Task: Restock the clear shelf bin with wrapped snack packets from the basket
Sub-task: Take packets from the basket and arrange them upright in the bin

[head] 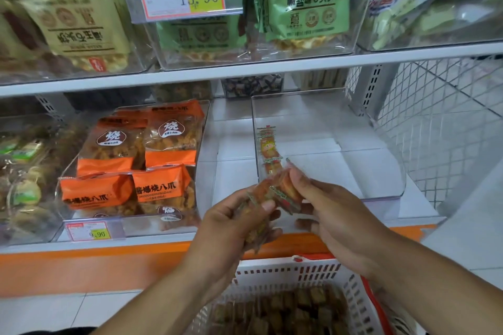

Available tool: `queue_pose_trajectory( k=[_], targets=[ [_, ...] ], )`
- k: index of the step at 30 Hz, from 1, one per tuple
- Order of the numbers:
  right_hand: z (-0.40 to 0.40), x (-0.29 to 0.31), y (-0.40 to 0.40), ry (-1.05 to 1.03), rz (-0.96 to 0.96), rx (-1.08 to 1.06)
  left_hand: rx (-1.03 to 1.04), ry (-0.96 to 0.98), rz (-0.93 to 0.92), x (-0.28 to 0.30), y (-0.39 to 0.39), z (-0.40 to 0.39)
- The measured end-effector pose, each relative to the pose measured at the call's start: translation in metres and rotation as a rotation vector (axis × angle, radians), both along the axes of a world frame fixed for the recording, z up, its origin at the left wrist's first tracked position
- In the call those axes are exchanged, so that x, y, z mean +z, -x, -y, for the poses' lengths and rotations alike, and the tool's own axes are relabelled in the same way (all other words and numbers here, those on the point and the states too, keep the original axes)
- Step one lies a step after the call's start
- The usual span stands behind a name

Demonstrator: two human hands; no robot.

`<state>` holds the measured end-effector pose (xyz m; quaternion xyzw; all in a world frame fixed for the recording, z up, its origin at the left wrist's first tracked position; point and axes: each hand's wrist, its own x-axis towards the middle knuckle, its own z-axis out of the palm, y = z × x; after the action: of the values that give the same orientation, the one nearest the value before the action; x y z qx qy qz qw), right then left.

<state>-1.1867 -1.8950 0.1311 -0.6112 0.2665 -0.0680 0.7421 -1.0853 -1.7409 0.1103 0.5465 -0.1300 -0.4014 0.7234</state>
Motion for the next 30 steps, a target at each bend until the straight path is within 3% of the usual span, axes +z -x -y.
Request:
queue_pose_trajectory(
  k=[6, 8, 13, 19, 25, 27, 30],
  targets=[
    [-0.009, 0.002, 0.001, -0.007, 0.002, 0.043, -0.026, 0.006, 0.111, -0.003, 0.003, 0.002],
    [-0.008, 0.003, 0.001, -0.034, 0.035, -0.028, -0.015, 0.014, 0.137, -0.003, 0.004, 0.003],
    [0.002, 0.004, 0.001, 0.118, 0.001, -0.152, 0.012, 0.004, 0.190, -0.003, 0.002, 0.001],
    [0.010, 0.005, 0.002, -0.214, 0.005, -0.037, 0.173, -0.112, 0.645, -0.001, 0.002, 0.001],
    [0.009, 0.015, 0.004, -0.364, 0.014, 0.110, 0.143, -0.270, 1.374, -0.002, -0.005, -0.004],
    [0.008, 0.016, 0.005, -0.348, 0.024, 0.137, 0.104, -0.278, 1.499, -0.003, -0.004, -0.004],
    [0.007, 0.013, 0.005, -0.372, 0.050, 0.135, 0.085, -0.211, 1.513, -0.001, -0.001, -0.003]
  ],
)
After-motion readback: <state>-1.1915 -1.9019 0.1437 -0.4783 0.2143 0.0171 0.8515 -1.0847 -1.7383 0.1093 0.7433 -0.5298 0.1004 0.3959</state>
